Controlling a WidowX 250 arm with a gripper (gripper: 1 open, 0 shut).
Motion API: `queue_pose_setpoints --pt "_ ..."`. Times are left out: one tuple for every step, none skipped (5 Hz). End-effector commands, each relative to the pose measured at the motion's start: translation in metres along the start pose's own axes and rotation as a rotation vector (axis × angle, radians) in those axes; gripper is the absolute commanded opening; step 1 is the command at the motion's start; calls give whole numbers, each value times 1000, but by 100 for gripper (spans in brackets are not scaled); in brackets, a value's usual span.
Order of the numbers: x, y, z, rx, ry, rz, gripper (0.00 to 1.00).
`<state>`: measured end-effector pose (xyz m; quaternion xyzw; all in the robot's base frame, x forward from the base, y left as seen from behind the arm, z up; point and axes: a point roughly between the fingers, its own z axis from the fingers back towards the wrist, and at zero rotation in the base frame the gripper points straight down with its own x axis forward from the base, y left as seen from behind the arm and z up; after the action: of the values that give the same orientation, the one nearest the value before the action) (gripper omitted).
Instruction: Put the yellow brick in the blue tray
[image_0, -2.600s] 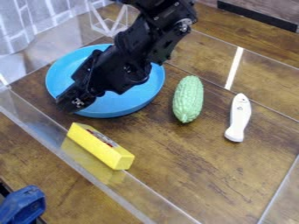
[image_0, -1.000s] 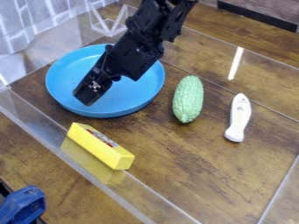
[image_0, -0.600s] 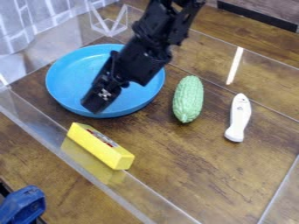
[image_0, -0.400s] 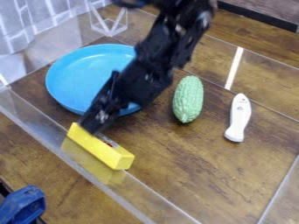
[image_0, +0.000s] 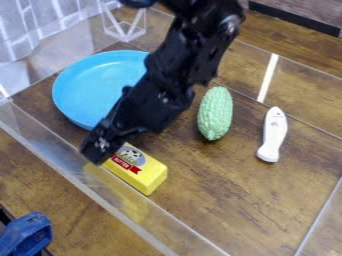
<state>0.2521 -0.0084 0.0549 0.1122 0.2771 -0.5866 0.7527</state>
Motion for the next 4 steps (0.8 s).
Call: queue_pose_setpoints --pt "-3 2 16 1 -61 92 100" --pt "-5 5 18 -46 -88 176 100" --pt "1 7 9 -28 -105 163 100" --pt "6 5 -1 -14 -117 147 100"
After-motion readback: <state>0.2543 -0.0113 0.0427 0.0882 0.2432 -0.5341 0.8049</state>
